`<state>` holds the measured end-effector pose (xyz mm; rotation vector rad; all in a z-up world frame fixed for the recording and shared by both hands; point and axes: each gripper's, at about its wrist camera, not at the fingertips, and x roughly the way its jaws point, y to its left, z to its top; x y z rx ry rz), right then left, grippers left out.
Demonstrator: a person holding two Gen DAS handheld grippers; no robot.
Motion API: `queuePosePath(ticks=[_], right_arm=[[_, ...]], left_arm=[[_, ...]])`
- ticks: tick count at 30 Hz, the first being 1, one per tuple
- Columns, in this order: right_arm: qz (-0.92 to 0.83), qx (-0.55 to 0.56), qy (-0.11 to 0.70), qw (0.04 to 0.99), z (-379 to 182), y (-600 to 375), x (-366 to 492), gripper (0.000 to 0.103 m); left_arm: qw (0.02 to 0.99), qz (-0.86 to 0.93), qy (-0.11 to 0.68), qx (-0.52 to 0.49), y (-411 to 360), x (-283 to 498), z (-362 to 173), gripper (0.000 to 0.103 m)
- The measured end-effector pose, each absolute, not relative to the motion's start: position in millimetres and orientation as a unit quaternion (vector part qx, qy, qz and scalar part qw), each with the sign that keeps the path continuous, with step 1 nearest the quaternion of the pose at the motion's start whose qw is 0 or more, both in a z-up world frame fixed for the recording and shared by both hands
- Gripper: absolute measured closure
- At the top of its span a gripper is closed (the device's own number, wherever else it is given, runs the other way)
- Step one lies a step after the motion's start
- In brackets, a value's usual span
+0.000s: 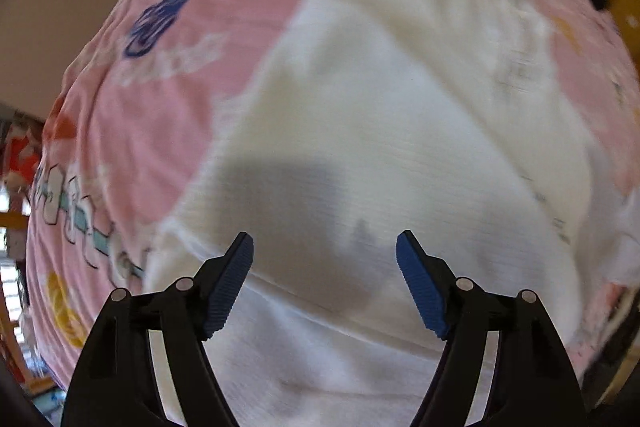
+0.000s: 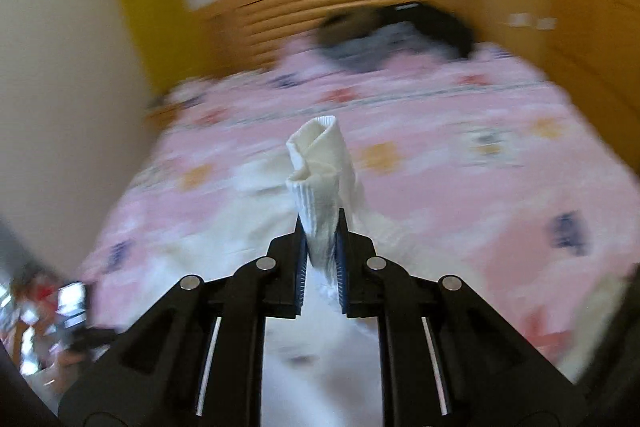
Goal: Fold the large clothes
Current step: 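Fold the held sleeve across the hoodie body and open the right gripper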
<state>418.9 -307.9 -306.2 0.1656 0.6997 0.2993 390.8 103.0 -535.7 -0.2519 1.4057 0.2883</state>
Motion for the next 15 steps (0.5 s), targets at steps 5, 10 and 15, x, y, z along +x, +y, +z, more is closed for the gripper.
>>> queuePosePath(ticks=[5, 10, 15], right_arm=[[0.207, 0.051, 0.358, 0.909, -337.9, -172.3, 374.5, 0.091], [0.236, -0.002, 0.37, 0.899, -372.3, -65.9, 336.1, 0.091], [0.251, -0.036, 0.394, 0.883, -407.7, 3.4, 305.5, 0.091]], left_arm=[[0.725, 0.156, 0.661, -0.11, 159.3, 402.9, -587.9, 0.041], [0.732, 0.123, 0.65, -0.164, 205.1, 398.5, -579.2, 0.04], [0.756, 0.09, 0.628, -0.16, 248.0, 398.0, -550.3, 0.036]])
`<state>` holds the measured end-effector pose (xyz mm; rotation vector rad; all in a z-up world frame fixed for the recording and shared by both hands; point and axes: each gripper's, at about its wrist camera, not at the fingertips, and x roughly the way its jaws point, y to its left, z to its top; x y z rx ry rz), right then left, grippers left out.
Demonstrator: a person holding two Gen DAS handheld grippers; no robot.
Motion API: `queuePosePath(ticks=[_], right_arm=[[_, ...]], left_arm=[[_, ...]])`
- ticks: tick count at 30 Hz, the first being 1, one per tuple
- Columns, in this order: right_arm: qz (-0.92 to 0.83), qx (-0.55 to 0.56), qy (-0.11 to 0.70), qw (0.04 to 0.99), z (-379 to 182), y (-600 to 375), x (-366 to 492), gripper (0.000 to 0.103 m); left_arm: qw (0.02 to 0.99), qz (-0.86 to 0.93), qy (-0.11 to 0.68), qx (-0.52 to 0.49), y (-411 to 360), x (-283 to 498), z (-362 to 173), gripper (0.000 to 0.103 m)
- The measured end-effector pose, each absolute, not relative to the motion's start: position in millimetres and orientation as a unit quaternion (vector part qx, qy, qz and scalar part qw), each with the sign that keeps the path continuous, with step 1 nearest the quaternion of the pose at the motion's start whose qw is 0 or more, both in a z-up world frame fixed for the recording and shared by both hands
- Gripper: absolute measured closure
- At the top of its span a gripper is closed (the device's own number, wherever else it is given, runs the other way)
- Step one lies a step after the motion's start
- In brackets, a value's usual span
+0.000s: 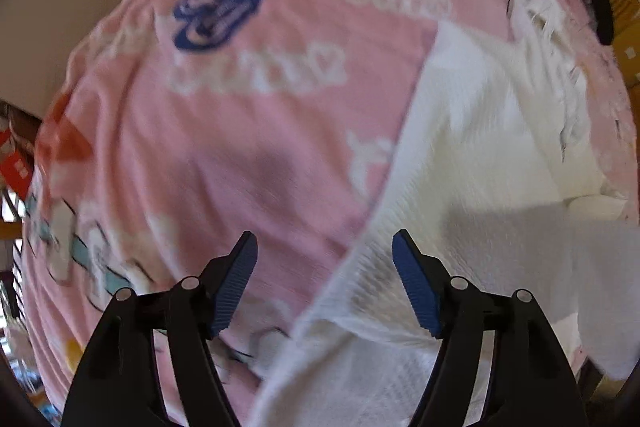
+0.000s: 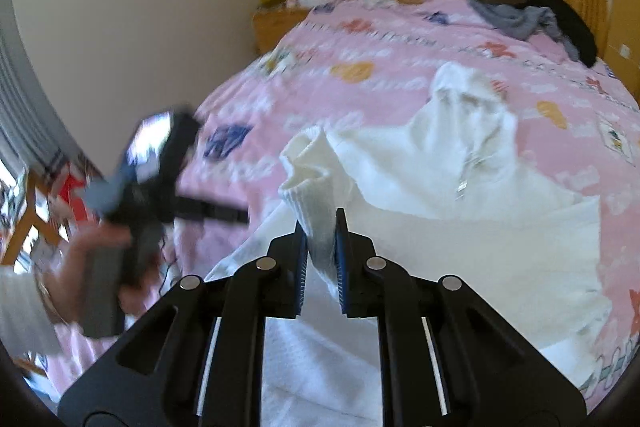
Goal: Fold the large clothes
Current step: 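Fold the held sleeve across the hoodie body and open the right gripper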
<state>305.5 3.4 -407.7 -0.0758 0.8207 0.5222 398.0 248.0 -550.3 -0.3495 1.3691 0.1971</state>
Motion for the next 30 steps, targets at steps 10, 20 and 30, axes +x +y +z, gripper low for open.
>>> queuePosePath(ticks=[10, 20, 30], right_arm=[[0.289, -0.094, 0.419, 0.856, -470.2, 87.9, 258.3, 0.091], [0.356, -0.153, 0.461, 0.798, -513.0, 95.2, 239.8, 0.04], [0.296, -0.03, 0.495, 0.816, -448.1, -27.9, 285.7, 0.024]], left_arm=[[0.778, 0.084, 0.598, -0.175, 299.0, 388.7, -515.2, 0.033], [0.799, 0.071, 0.582, -0.131, 268.5, 396.9, -485.4, 0.033], [0.794, -0.036, 0.588, -0.15, 186.5, 437.9, -477.7, 0.03]])
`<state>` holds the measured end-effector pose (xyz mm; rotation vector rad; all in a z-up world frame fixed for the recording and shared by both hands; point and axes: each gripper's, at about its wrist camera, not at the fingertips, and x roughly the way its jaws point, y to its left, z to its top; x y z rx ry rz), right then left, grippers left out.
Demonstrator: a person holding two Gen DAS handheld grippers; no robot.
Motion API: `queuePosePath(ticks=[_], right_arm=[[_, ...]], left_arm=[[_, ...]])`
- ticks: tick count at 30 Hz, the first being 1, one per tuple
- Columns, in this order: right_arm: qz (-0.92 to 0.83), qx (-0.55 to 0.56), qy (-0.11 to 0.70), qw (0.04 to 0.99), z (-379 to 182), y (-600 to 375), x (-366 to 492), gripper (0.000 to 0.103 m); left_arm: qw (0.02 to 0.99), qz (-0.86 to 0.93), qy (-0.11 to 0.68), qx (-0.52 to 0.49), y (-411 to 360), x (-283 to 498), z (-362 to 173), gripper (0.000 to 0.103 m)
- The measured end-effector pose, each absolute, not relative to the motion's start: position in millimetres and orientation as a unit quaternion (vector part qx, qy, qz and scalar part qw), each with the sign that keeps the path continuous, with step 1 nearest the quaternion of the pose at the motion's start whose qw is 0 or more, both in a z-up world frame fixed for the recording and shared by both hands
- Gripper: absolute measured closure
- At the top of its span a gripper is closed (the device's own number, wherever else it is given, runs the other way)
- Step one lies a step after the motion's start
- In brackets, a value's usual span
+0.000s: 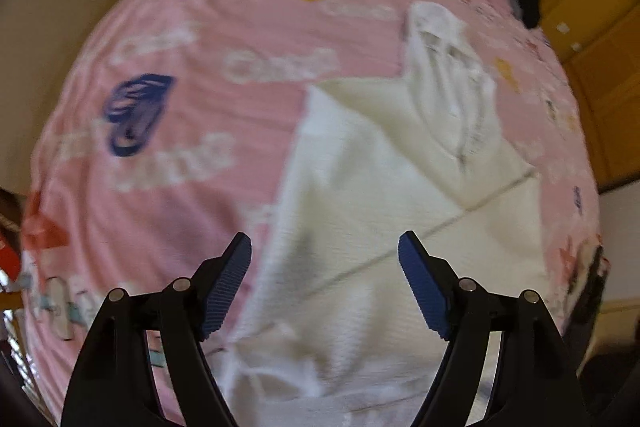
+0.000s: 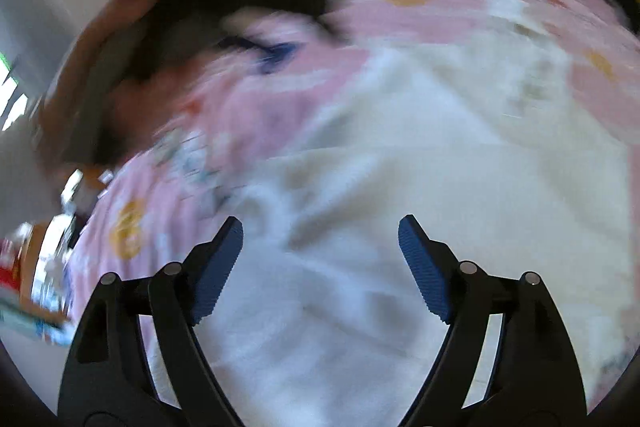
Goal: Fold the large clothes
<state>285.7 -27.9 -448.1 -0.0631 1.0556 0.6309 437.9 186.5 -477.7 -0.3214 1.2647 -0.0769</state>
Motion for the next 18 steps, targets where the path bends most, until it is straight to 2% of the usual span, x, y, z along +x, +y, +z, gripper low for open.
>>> queuePosePath(ticks=[5, 10, 13, 18], right_arm=[[0.123, -0.006, 0.546, 0.829, -428.5, -93.6, 363.0, 0.024], [0.003, -0.04, 0.505, 0.862, -373.8, -99.3, 455.4, 0.024], [-0.012, -0.025, 0.51, 0.86, -362.2, -93.4, 515.2, 0.024], [-0.009, 0.014, 0.541, 0.841, -360.5, -108.0, 586.7, 0.024]], left_arm=[[0.769, -0.094, 0.611, -0.165, 155.0, 427.3, -494.0, 0.029], [0.74, -0.094, 0.647, -0.156, 140.6, 402.8, -497.5, 0.028], [0.741, -0.095, 0.647, -0.153, 141.6, 405.4, -488.7, 0.024], [0.717, -0.09, 0.663, -0.197, 160.9, 456.5, -477.3, 0.015]])
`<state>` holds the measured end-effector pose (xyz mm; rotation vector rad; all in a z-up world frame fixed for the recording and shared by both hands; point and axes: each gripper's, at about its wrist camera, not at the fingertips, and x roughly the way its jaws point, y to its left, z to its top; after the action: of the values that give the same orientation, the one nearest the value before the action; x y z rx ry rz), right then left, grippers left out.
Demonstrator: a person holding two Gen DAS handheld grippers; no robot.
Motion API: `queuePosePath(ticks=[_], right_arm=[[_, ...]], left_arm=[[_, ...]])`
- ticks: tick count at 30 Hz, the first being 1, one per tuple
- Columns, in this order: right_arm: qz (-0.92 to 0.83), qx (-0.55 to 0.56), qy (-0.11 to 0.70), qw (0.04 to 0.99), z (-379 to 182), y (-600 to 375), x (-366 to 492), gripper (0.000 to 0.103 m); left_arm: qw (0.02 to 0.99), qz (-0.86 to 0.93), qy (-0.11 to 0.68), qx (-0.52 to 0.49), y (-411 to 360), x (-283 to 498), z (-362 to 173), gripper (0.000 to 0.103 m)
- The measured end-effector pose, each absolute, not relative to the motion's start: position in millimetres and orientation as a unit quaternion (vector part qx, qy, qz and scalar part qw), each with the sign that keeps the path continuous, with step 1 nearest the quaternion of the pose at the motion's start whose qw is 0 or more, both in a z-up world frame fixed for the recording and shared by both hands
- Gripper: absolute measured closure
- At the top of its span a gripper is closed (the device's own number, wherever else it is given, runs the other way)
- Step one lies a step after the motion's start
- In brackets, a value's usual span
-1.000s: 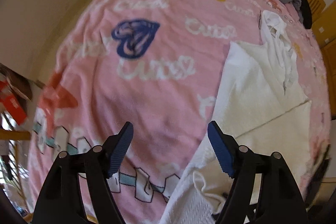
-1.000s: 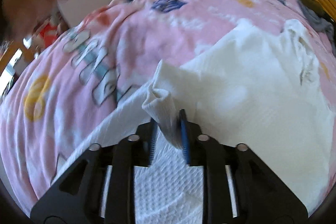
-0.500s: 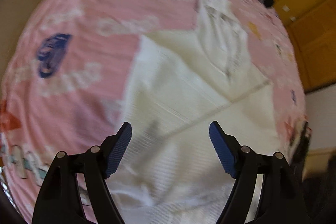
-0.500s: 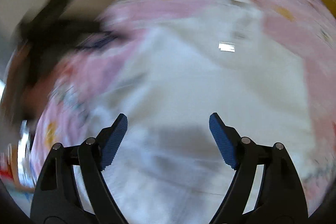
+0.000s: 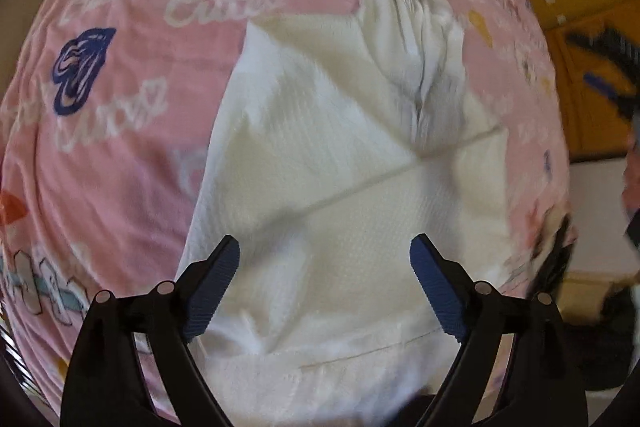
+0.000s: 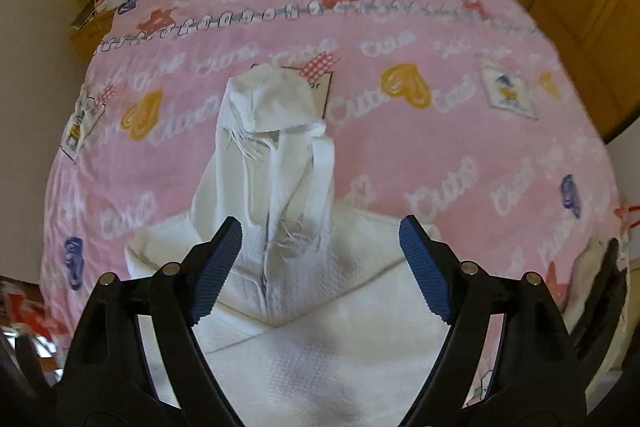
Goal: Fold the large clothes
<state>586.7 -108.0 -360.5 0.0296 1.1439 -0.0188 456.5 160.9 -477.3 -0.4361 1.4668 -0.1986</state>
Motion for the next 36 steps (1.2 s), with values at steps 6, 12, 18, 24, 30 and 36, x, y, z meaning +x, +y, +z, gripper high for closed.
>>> queuePosePath(ticks=[6, 12, 18, 24, 30, 36], right_arm=[[0.059, 0.024, 0.55, 0.833, -405.4, -135.2, 654.4, 0.018], [0.078, 0.13, 0.616, 0.773, -497.2, -168.3, 759.2, 0.018], [0.085, 0.207, 0.653, 0.724, -553.4, -164.9, 827.5, 0.018], [0.093, 0.139, 0.665, 0.728, -566.5, -130.3, 868.6, 0.018], [0.108, 0.077, 0.663, 0.736, -578.3, -112.2, 881.4, 0.019], [0.14, 0.1, 0.654, 0.736, -590.0, -110.0, 871.5, 0.089]], left_arm=[[0.682, -0.068, 0.67, -0.284, 184.4, 557.8, -483.4, 0.015], [0.618, -0.033, 0.664, -0.421, 175.7, 666.9, -535.3, 0.015], [0.585, 0.012, 0.661, -0.469, 133.5, 736.8, -569.6, 0.015], [0.592, 0.025, 0.68, -0.432, 92.8, 795.4, -583.0, 0.015], [0.609, 0.039, 0.704, -0.364, 68.9, 826.7, -599.9, 0.015], [0.593, 0.045, 0.691, -0.41, 64.0, 822.2, -617.6, 0.076]])
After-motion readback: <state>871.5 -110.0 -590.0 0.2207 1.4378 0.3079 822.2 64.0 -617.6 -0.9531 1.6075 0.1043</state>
